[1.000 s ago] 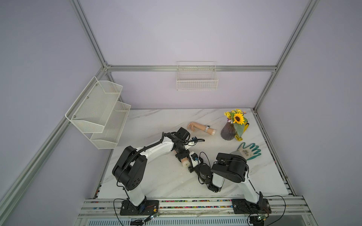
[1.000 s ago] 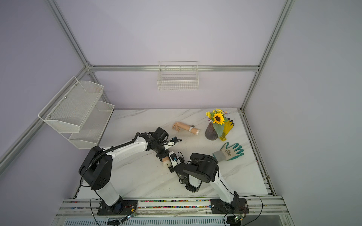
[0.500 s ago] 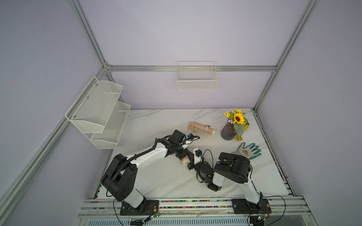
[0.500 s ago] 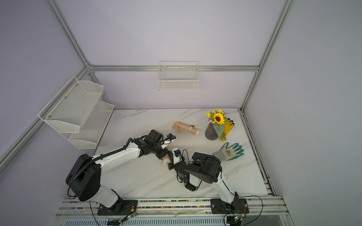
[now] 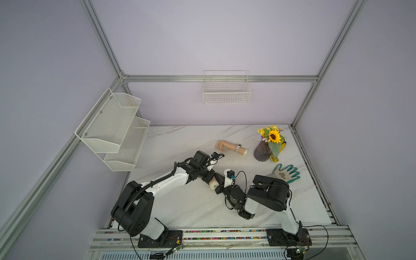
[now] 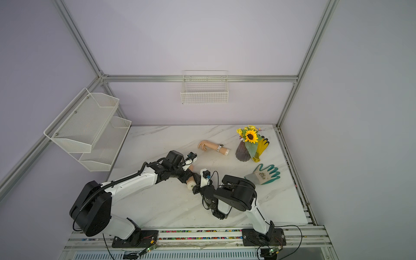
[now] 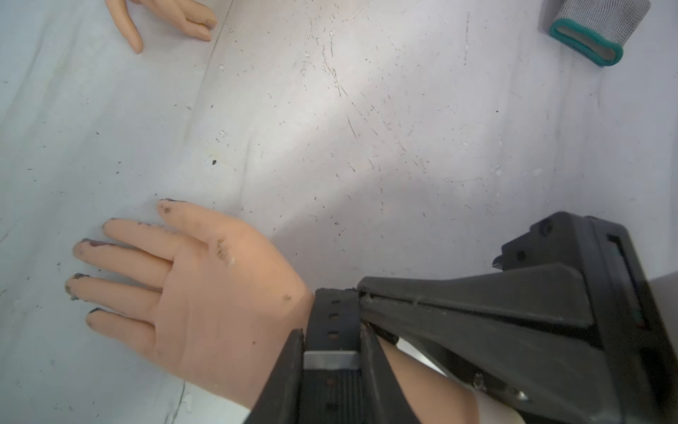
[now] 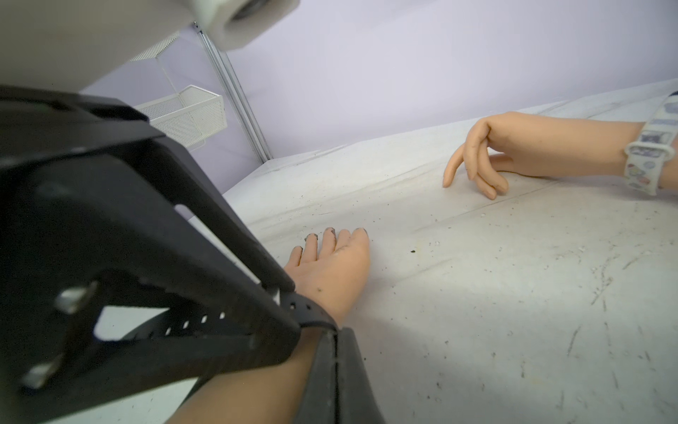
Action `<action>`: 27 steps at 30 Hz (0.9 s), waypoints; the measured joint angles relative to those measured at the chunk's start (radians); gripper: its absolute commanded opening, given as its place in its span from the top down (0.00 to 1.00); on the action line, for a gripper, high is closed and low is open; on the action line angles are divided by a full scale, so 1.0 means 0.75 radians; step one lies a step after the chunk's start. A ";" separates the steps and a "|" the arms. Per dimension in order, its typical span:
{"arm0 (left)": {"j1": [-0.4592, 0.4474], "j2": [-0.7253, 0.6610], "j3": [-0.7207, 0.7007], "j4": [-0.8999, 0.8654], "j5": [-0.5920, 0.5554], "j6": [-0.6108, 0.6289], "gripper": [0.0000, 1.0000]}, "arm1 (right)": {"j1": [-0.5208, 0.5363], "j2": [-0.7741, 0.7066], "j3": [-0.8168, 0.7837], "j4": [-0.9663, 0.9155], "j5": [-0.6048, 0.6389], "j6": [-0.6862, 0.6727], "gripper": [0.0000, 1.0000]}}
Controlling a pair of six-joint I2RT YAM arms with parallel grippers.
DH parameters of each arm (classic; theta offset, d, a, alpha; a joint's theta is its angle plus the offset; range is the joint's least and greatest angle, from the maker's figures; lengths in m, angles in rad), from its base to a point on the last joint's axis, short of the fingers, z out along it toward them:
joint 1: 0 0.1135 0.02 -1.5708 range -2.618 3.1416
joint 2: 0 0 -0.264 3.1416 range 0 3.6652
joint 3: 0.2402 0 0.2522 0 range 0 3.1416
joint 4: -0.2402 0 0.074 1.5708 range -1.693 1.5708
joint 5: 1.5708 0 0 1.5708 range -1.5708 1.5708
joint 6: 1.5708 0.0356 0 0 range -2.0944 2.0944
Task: Take off the watch
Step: Take off the watch from the hand.
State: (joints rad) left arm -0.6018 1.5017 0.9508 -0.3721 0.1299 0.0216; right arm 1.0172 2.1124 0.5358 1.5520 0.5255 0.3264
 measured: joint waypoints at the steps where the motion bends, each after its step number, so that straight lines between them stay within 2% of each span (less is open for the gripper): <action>1: 0.001 -0.001 -0.004 0.008 0.002 -0.005 0.88 | -0.001 -0.004 0.000 -0.006 0.000 0.005 1.00; 4: 0.011 -0.007 -0.017 0.028 0.026 -0.015 0.89 | -0.004 -0.012 -0.001 -0.017 -0.013 0.001 1.00; 8: 0.036 -0.012 -0.030 0.036 0.114 0.001 0.91 | -0.027 -0.016 -0.019 0.007 -0.095 -0.134 1.00; 16: 0.063 -0.030 -0.088 0.047 0.297 0.098 0.93 | -0.059 -0.078 -0.109 0.022 -0.269 -0.511 0.84; 20: 0.073 -0.090 -0.134 0.065 0.354 0.144 0.93 | -0.066 -0.114 -0.108 -0.010 -0.348 -0.659 0.68; 22: 0.075 -0.126 -0.150 0.063 0.380 0.165 0.93 | -0.073 -0.133 -0.096 -0.049 -0.379 -0.714 0.64; 25: 0.079 -0.148 -0.154 0.050 0.380 0.186 0.92 | -0.083 -0.157 -0.068 -0.115 -0.408 -0.778 0.64; 27: 0.084 -0.146 -0.154 0.049 0.377 0.196 0.93 | -0.086 -0.161 -0.053 -0.148 -0.417 -0.803 0.70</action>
State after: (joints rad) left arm -0.5385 1.3918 0.8352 -0.3355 0.4126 0.1688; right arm 0.9524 1.9915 0.4957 1.4410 0.2127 -0.2760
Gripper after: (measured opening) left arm 0.229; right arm 0.351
